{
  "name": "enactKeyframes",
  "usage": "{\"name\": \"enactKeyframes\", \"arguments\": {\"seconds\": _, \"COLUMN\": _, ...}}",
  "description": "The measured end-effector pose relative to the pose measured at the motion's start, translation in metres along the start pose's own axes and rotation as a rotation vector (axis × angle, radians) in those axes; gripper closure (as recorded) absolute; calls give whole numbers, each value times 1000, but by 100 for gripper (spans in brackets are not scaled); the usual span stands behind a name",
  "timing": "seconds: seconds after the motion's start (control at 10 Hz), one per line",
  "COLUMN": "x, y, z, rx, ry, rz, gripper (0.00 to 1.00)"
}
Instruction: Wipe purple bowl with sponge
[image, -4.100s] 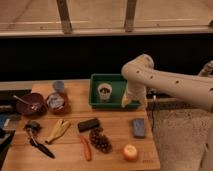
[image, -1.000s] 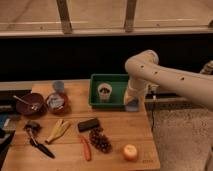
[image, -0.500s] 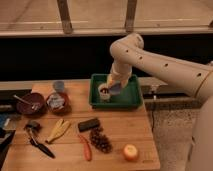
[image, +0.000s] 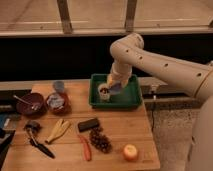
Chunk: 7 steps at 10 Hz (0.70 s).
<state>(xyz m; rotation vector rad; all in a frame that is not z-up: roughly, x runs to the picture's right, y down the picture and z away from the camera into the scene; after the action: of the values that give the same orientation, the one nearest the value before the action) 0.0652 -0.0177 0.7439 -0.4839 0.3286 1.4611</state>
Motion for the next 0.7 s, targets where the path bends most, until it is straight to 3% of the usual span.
{"name": "enactKeyframes", "arguments": {"seconds": 0.4, "x": 0, "y": 8, "z": 1, "rx": -4, "ry": -1, "rz": -42, "gripper": 100}}
{"name": "enactKeyframes", "arguments": {"seconds": 0.7, "x": -7, "y": 65, "z": 5, "rx": -34, "ry": -5, "rz": -182, "gripper": 100}}
